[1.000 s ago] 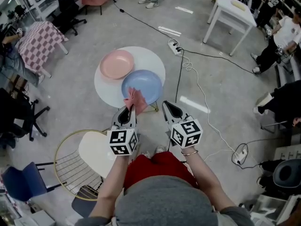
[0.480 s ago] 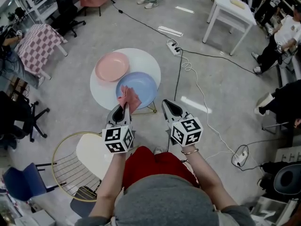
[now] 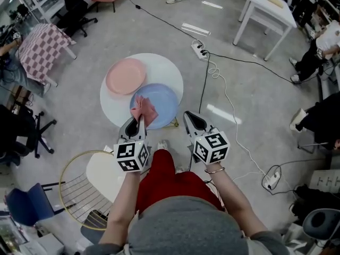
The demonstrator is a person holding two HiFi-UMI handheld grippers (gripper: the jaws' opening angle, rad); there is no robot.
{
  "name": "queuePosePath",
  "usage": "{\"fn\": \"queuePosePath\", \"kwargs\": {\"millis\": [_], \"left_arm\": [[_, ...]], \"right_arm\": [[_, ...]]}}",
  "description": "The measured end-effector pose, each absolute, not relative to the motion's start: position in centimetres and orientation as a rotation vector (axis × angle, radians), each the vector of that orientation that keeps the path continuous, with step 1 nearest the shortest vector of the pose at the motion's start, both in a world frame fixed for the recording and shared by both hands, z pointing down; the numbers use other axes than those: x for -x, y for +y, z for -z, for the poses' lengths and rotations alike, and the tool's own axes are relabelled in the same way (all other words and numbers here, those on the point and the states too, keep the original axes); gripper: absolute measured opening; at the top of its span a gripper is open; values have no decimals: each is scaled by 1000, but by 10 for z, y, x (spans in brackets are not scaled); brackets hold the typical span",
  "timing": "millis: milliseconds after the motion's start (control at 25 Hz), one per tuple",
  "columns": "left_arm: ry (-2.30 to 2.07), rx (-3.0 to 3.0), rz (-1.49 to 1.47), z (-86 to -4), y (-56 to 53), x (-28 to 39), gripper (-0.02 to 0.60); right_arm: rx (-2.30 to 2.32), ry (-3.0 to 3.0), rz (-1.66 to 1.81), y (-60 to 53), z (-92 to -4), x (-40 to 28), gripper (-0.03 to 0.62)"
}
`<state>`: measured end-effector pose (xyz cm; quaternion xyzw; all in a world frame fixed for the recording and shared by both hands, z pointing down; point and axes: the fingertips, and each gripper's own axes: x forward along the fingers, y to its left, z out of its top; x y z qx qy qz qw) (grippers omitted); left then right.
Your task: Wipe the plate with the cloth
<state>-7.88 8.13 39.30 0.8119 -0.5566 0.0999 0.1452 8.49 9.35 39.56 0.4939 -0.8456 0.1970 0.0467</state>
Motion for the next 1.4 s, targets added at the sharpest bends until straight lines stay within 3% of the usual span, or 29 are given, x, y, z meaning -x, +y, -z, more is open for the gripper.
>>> {"fn": "queuePosePath", "kwargs": {"millis": [760,1000,1400], "left_arm": [[-1500,-2268,-332,-441,-72,110,29],[-1450,-2273,-358,-450,-80,86,29],[-1349,-2268,-403,-480,-117,116,29]], "right_arm": [[-1557,-2437,-717,-62,-433,-69,29],[-1629,-2386,-757,-74,-437,-104,29],[-1687,-2279,-833,-108,-459,-84,29]]}}
